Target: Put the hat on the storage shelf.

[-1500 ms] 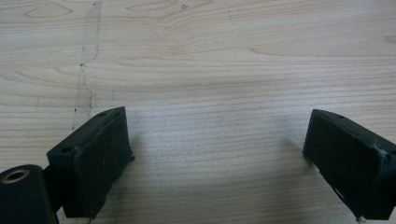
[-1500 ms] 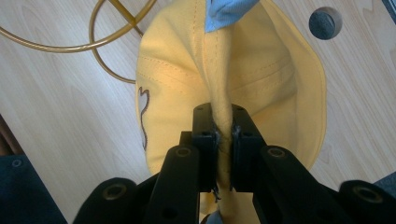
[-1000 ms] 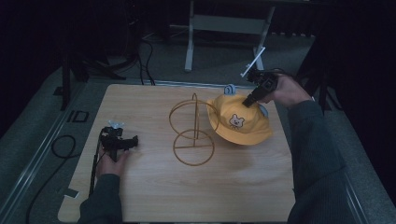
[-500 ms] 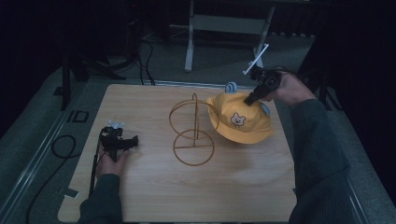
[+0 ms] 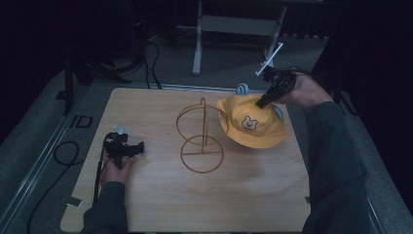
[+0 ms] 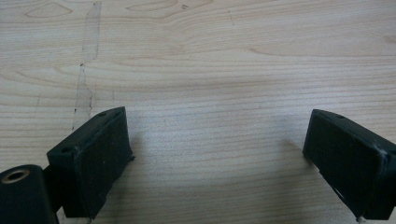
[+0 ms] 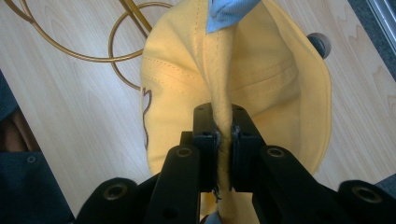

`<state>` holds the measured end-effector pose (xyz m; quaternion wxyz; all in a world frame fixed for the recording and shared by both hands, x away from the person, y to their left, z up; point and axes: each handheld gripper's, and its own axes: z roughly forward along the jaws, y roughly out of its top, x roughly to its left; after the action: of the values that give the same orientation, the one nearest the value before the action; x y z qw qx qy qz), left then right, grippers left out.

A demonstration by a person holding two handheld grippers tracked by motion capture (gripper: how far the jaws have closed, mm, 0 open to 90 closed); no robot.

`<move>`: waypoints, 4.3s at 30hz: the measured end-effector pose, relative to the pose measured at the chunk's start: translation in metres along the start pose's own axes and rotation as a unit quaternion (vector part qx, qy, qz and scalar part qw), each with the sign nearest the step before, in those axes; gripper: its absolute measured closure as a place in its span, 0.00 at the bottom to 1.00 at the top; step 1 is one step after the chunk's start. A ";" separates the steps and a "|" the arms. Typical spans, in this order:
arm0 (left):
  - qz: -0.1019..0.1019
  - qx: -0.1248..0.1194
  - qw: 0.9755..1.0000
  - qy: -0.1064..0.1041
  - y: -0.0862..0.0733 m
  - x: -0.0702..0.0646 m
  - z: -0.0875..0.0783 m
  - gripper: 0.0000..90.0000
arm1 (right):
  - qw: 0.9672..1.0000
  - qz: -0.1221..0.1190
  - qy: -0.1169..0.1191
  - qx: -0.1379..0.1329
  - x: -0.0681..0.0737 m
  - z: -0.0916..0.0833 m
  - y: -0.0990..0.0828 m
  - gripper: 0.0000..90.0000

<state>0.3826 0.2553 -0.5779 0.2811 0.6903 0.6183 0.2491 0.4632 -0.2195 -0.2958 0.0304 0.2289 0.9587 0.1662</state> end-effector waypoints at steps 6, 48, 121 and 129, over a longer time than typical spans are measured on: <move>0.000 0.000 1.000 0.000 0.000 0.000 0.000 0.08 | 1.000 -0.004 -0.002 0.000 0.000 -0.004 0.002 0.93; 0.000 0.000 1.000 0.000 0.000 0.000 0.000 0.08 | 1.000 -0.002 -0.014 -0.025 0.002 -0.047 -0.005 0.93; 0.000 0.000 1.000 0.000 0.000 0.000 0.000 0.08 | 0.998 -0.034 -0.003 -0.052 0.015 -0.071 0.003 0.93; 0.000 0.000 1.000 0.000 0.000 0.000 0.000 0.08 | 0.998 -0.037 0.002 -0.056 0.016 -0.072 0.004 0.93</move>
<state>0.3826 0.2553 -0.5779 0.2811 0.6904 0.6183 0.2491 0.4404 -0.2312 -0.2260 0.0475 0.1906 0.9558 0.2188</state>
